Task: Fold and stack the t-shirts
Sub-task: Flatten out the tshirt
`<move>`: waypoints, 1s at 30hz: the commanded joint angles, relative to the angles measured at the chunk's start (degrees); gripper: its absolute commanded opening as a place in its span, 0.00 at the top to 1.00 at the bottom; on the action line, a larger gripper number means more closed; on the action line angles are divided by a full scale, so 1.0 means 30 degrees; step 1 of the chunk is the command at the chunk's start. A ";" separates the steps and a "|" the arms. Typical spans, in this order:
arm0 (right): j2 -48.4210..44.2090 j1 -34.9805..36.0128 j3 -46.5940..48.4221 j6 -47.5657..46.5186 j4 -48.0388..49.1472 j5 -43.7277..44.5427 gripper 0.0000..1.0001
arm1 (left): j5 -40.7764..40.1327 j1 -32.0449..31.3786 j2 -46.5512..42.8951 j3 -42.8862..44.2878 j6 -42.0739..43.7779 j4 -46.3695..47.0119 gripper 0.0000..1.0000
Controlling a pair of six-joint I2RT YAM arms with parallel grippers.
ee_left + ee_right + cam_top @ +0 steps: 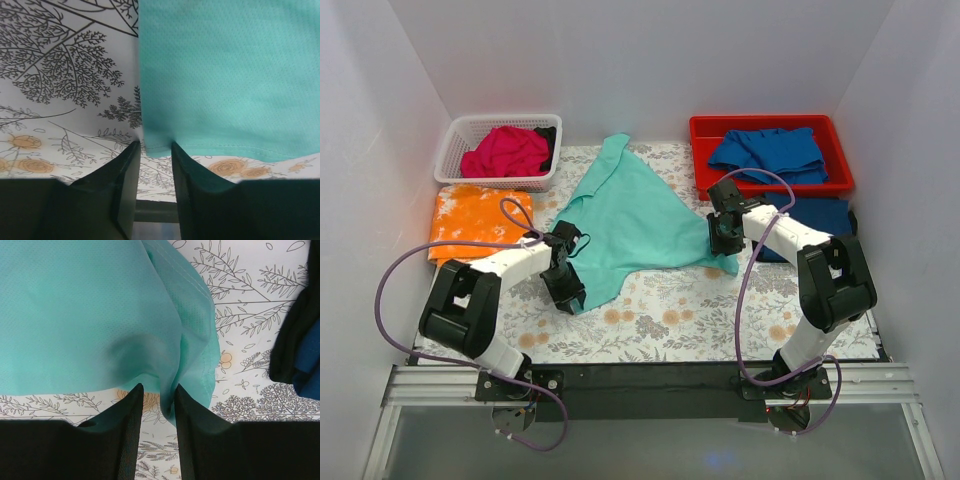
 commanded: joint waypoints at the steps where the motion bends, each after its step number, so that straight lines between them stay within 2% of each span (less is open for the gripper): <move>1: -0.0646 -0.0070 -0.0014 0.0305 0.0085 0.0257 0.63 | -0.2281 -0.0401 0.1102 0.0181 0.0758 0.0178 0.79; 2: -0.0616 -0.0041 -0.0014 0.0306 0.0114 0.0228 0.63 | -0.2456 -0.0459 0.1103 0.0210 0.0818 -0.0027 0.83; 4: -0.0529 -0.0012 -0.0043 0.0423 0.0173 0.0198 0.63 | -0.2691 -0.0431 0.1015 0.0210 0.0876 -0.0233 0.99; 5: -0.0499 -0.0041 -0.0043 0.0394 0.0173 0.0198 0.63 | -0.2751 -0.0460 0.0986 0.0240 0.0906 -0.0263 1.00; 11: -0.0528 -0.0041 0.0015 0.0482 0.0173 0.0345 0.63 | -0.3596 -0.0431 0.0517 0.2754 0.1227 -0.1550 1.00; 15: -0.0879 -0.0041 0.0396 0.0365 -0.0149 0.0637 0.59 | -0.5380 -0.0460 0.0166 0.6151 0.1871 -0.2839 1.00; 16: -0.1141 -0.0041 0.0600 0.0307 -0.0266 0.0870 0.54 | -0.5852 -0.0460 0.0049 0.7637 0.1960 -0.3276 1.00; 17: -0.1288 -0.0041 0.0631 0.0306 -0.0325 0.0959 0.43 | -0.6263 -0.0431 -0.0010 0.8319 0.2106 -0.3484 1.00; 18: -0.1493 -0.0041 0.0747 0.0248 -0.0383 0.1018 0.38 | -0.7050 -0.0431 -0.0040 0.8964 0.2426 -0.3834 1.00; 21: -0.2226 -0.0012 0.0661 0.0189 -0.0384 0.0902 0.26 | -0.8807 -0.0431 0.0077 1.1600 0.2751 -0.4625 1.00; 25: -0.2813 -0.0041 0.0047 0.0189 -0.0384 0.0464 0.23 | -1.0770 -0.0372 0.0369 1.3888 0.3395 -0.5358 1.00; 30: -0.3486 0.0017 -0.1974 0.0627 -0.0355 -0.0299 0.27 | -1.2678 -0.0226 0.0400 1.5619 0.3777 -0.5946 1.00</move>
